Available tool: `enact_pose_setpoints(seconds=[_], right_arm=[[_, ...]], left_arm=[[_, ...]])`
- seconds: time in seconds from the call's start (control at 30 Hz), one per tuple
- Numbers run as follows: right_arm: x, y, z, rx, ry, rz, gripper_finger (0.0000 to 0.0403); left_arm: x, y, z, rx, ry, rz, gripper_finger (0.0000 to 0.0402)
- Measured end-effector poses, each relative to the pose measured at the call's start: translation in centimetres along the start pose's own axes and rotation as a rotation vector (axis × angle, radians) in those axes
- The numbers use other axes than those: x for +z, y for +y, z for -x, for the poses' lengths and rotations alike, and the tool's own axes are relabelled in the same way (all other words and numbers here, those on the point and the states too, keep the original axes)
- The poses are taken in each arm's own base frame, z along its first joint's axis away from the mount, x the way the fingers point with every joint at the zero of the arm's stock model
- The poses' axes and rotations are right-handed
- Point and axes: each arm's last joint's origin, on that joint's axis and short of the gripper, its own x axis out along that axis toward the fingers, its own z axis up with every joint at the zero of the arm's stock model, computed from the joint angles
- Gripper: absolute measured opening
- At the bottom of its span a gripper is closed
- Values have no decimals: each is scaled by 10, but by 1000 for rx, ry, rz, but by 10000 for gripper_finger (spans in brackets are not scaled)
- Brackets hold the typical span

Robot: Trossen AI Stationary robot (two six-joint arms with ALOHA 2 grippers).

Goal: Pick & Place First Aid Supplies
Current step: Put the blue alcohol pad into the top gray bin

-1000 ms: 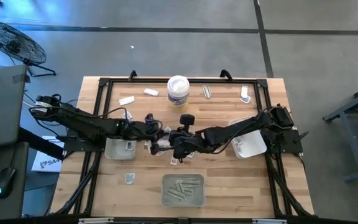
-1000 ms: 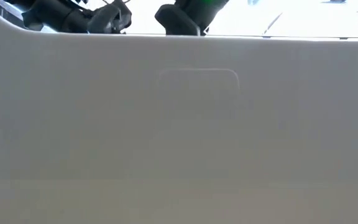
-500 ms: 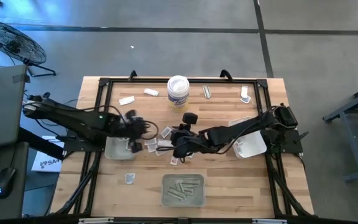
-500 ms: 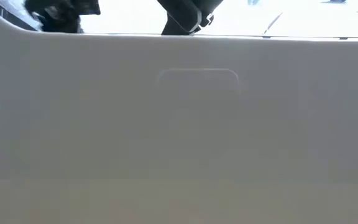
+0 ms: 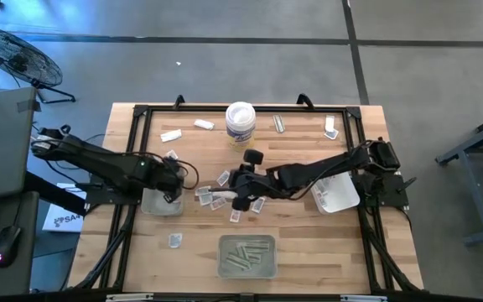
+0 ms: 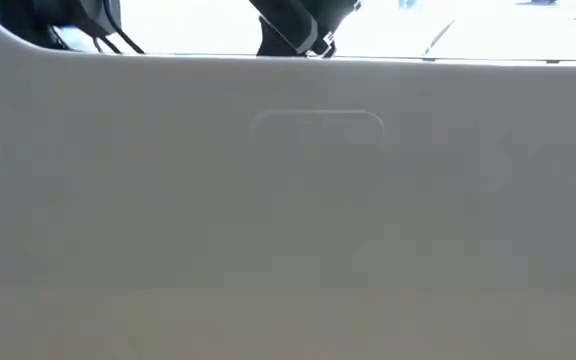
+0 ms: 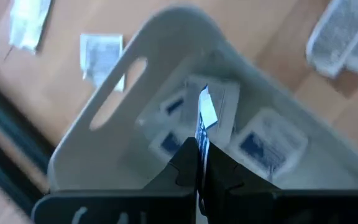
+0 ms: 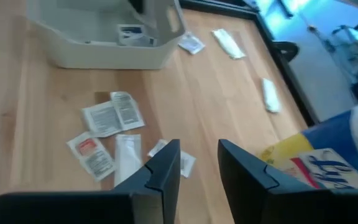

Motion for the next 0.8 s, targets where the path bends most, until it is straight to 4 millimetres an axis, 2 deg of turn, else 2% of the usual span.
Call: enact_pose_setpoints(seconds=[0.27,0.53,0.8], right_arm=[[0,0,0,3,-1,-12,101],[1,0,0,6,-5,-36,102],[1,2,0,70,0,-44,103]], left_arm=[[-3,-10,-25,47,1,-18,0],[-1,-20,-40,115,16,-61,3],[-1,-27,-51,155,39,-90,25]])
